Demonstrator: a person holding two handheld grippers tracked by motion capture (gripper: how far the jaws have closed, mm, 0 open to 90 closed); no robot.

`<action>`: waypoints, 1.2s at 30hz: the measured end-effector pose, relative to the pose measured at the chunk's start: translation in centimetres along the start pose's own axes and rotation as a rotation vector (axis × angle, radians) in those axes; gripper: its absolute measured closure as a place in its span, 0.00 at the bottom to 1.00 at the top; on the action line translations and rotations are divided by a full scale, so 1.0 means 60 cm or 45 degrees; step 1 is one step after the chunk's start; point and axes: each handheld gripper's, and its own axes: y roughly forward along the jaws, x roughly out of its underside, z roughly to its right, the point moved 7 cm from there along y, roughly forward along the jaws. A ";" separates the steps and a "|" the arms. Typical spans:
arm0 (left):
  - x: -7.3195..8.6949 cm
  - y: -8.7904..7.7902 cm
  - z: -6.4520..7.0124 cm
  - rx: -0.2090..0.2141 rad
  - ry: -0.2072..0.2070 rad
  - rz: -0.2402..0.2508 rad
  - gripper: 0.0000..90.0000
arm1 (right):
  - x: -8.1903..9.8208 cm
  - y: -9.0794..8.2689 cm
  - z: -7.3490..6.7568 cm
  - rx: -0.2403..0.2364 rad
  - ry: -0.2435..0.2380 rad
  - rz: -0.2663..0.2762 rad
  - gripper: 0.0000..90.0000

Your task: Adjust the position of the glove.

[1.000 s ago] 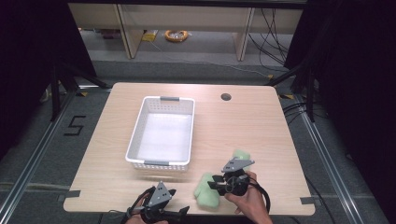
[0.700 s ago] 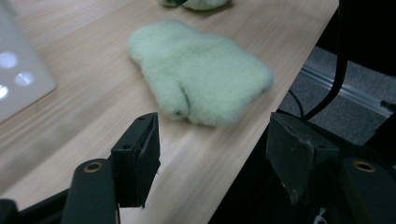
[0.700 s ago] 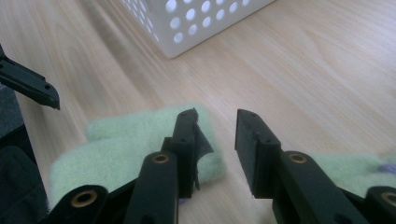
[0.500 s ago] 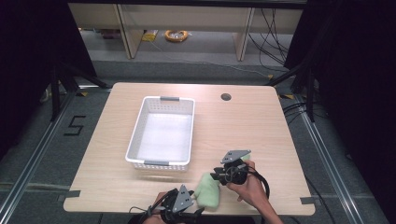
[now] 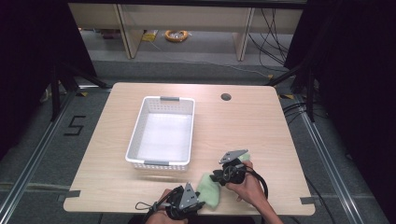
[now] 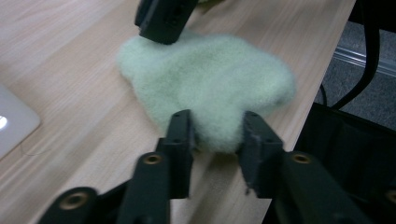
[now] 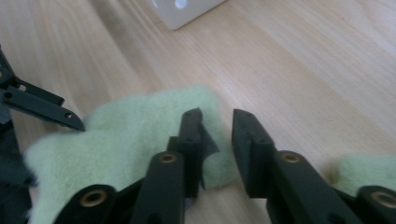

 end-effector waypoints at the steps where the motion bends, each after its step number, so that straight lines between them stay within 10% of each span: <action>1: -0.001 -0.003 -0.003 0.011 -0.048 0.010 0.84 | 0.001 -0.002 -0.002 -0.007 -0.001 -0.007 0.91; 21: -0.030 0.001 -0.066 -0.053 0.020 0.046 0.89 | 0.035 -0.085 -0.034 0.014 0.077 0.155 0.98; 36: -0.028 0.036 -0.066 -0.026 0.040 -0.003 0.86 | 0.076 -0.069 -0.031 0.032 0.155 0.090 0.97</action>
